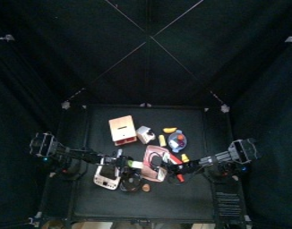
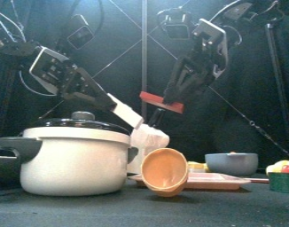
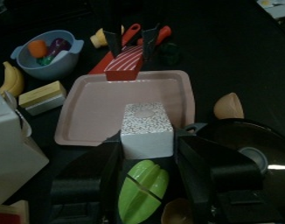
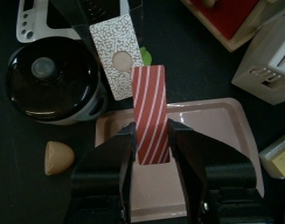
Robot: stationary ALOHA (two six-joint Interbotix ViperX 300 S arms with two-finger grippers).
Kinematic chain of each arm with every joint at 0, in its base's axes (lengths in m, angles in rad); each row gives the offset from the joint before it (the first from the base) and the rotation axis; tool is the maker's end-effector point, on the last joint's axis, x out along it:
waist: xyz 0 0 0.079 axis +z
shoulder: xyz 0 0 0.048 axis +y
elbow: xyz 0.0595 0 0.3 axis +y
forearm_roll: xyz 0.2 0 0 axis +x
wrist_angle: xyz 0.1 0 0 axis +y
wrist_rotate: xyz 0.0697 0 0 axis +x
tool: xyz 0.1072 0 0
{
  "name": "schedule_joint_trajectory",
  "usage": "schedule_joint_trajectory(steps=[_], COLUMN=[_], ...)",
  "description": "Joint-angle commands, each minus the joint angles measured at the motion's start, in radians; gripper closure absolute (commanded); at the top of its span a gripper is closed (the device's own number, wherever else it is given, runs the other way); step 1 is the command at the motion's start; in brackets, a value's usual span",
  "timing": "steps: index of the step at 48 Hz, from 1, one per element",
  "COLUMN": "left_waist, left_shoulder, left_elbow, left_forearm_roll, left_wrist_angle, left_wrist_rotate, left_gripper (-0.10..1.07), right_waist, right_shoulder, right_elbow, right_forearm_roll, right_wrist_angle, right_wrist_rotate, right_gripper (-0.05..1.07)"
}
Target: Drop salmon in bottom right
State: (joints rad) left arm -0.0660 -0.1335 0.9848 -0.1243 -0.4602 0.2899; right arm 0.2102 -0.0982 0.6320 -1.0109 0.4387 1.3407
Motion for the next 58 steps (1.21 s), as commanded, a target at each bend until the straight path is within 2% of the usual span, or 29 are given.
schedule_joint_trajectory(steps=[1, 14, 19, 25, 37, 50, 58], left_waist=[0.005, 0.006, 0.006, 0.006, 0.006, 0.002, 0.0], left_shoulder=[-0.014, -0.02, -0.02, -0.034, -0.071, -0.097, -0.101], left_elbow=[-0.009, -0.003, 0.003, 0.014, 0.057, 0.083, 0.084], left_forearm_roll=[0.0, -0.002, 0.0, -0.002, -0.048, -0.069, -0.069], left_wrist_angle=[-0.006, -0.006, -0.006, -0.006, -0.008, -0.006, -0.006], left_wrist_rotate=[0.002, 0.002, 0.002, -0.003, -0.002, -0.002, 0.0], left_gripper=[0.34, 0.34, 0.34, 0.34, 0.34, 0.34, 0.34], right_waist=[0.02, 0.124, 0.14, 0.14, 0.173, 0.325, 0.367], right_shoulder=[-0.046, -0.103, -0.115, -0.115, -0.104, -0.054, 0.014], right_elbow=[-0.006, 0.032, 0.037, 0.035, 0.046, 0.072, 0.072], right_forearm_roll=[0.026, 0.219, 0.314, 0.393, 0.514, 0.523, 0.555], right_wrist_angle=[0.015, 0.176, 0.259, 0.307, 0.313, 0.244, 0.213], right_wrist_rotate=[0.003, 0.009, 0.011, 0.011, 0.011, 0.0, 0.002], right_gripper=[0.46, 0.46, 0.46, 0.46, 0.46, 0.46, 0.46])
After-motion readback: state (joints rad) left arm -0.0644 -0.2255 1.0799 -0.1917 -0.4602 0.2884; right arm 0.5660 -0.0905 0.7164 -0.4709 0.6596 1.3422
